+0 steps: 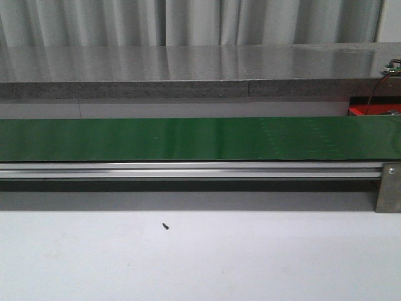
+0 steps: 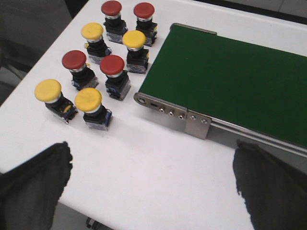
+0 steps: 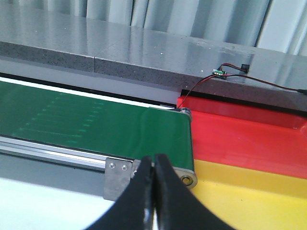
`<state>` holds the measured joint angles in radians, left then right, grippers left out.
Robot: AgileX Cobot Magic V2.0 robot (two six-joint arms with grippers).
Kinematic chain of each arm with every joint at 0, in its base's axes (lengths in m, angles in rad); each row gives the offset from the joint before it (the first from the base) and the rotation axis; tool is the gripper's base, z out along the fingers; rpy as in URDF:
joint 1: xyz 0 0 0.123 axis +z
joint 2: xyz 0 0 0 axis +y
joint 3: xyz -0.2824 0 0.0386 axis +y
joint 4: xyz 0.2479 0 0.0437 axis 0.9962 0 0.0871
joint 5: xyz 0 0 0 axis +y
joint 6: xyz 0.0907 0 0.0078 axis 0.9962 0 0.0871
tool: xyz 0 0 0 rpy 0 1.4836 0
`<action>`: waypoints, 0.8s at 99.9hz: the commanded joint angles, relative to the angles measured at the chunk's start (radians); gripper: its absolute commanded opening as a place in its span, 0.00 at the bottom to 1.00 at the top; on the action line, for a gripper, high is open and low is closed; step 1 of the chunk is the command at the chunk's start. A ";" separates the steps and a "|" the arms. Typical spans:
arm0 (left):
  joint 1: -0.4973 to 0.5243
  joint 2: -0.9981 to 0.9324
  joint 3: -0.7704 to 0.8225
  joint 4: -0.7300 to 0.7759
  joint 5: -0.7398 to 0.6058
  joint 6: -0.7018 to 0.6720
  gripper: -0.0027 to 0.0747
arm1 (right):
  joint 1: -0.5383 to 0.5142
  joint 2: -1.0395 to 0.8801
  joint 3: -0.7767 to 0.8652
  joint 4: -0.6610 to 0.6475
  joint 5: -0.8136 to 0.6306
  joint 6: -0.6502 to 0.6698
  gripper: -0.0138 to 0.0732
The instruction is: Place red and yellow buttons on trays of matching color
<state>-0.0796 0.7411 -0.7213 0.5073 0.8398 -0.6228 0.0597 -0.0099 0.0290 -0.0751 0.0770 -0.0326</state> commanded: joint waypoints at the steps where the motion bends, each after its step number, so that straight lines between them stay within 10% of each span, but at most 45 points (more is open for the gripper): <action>1: 0.005 0.054 -0.067 0.072 -0.047 -0.044 0.87 | 0.002 -0.014 -0.018 -0.006 -0.077 0.001 0.06; 50: 0.475 0.393 -0.137 -0.019 -0.285 -0.040 0.80 | 0.002 -0.014 -0.018 -0.006 -0.077 0.001 0.06; 80: 0.535 0.646 -0.181 -0.069 -0.359 -0.040 0.79 | 0.002 -0.014 -0.018 -0.006 -0.077 0.001 0.06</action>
<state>0.4525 1.3494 -0.8443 0.4352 0.5365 -0.6652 0.0597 -0.0099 0.0290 -0.0751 0.0770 -0.0326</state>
